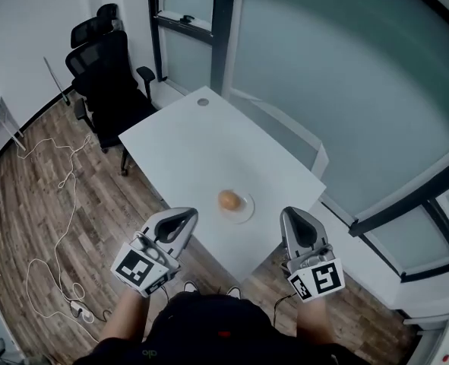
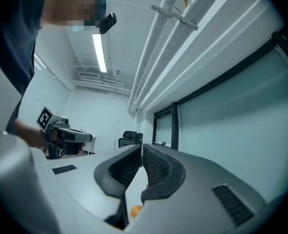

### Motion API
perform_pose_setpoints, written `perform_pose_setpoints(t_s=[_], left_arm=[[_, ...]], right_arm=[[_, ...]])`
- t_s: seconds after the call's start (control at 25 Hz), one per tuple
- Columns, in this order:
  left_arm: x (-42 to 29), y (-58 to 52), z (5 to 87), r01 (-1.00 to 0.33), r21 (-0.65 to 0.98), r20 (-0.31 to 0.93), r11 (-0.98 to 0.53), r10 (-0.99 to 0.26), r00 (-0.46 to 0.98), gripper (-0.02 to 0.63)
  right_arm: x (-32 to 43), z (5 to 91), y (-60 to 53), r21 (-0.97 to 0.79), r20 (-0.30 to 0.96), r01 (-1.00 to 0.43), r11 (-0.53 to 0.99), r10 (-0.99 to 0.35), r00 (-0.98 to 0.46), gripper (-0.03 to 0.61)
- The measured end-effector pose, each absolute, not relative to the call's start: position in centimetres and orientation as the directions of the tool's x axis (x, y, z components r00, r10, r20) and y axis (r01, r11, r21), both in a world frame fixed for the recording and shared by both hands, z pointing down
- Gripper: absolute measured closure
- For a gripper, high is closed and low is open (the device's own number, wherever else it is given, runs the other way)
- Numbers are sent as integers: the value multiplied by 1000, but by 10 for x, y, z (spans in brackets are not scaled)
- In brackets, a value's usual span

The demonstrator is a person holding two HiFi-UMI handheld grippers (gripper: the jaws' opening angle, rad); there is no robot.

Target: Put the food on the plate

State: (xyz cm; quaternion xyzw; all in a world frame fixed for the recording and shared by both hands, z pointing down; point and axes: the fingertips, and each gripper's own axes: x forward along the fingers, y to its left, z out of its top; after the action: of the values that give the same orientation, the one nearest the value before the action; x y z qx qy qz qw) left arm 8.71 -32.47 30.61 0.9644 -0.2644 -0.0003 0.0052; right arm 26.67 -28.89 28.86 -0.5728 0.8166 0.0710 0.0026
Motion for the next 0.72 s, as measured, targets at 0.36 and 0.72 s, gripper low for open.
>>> perform_pose_setpoints(t_s=[0.36, 0.72], left_arm=[[74, -319, 292, -528, 49, -35, -848, -530, 847, 591], [79, -309, 299, -512, -83, 10, -855, -515, 857, 591]], right_arm=[[256, 281, -279, 107, -91, -924, 367, -922, -377, 545], [247, 286, -277, 113, -69, -915, 388, -915, -397, 545]])
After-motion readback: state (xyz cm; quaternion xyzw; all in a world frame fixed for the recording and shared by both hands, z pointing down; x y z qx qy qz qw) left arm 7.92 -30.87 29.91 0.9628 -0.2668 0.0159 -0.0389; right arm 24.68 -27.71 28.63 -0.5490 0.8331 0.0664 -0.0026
